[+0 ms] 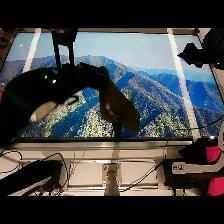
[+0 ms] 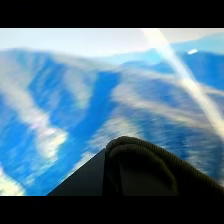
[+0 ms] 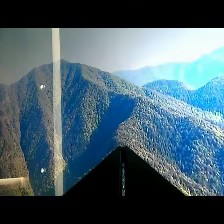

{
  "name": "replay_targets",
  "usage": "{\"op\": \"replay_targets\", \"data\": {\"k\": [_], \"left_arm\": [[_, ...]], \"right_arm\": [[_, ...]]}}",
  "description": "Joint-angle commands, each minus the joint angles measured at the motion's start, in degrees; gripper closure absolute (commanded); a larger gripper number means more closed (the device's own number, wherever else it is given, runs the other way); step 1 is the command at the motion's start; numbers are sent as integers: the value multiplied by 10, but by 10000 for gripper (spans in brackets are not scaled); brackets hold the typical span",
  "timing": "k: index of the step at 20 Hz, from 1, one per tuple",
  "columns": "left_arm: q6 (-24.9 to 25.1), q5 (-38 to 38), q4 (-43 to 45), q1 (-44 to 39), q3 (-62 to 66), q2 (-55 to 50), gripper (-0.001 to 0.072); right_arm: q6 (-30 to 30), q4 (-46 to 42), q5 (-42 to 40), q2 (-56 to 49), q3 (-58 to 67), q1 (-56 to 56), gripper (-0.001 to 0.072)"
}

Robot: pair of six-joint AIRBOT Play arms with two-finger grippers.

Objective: Fold the clothes and pants, and hang the long-sleeved shirts on hangers.

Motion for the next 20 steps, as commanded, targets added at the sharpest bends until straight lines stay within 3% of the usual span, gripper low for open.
{"op": "replay_targets", "data": {"k": [1,5,6,7,8,10,11,12,14,15,16,17,19,20], "left_arm": [[6,-80,-3,139,5,-88,684],[79,-64,-106,285,5,-199,684],[81,-49,-120,312,5,-218,684],[81,-27,-124,339,5,-236,684],[80,-11,-124,363,5,-249,682],[80,4,-124,403,5,-263,672],[80,5,-123,418,5,-264,487],[77,5,-124,433,5,-264,184],[71,5,-124,461,5,-262,150],[71,5,-124,473,5,-261,150],[70,-1,-127,484,5,-260,152],[67,-17,-137,493,5,-258,205],[78,-69,-154,502,5,-257,672],[118,-80,-159,501,5,-255,682]], "right_arm": [[-1,0,47,0,0,0,691],[-1,0,83,0,0,0,673],[-1,0,91,0,0,0,611],[-1,0,99,0,0,0,439],[-1,0,106,0,0,0,357],[-1,0,120,0,0,2,363],[-6,0,126,0,0,6,363],[-13,-1,132,-1,0,13,373],[-27,-2,151,-4,0,33,376],[-37,-2,166,-8,0,47,423],[-47,-2,183,-12,0,63,556],[-59,-1,205,-17,0,81,690],[-84,12,259,-28,-2,118,693],[-99,39,284,-33,-12,136,694]]}}
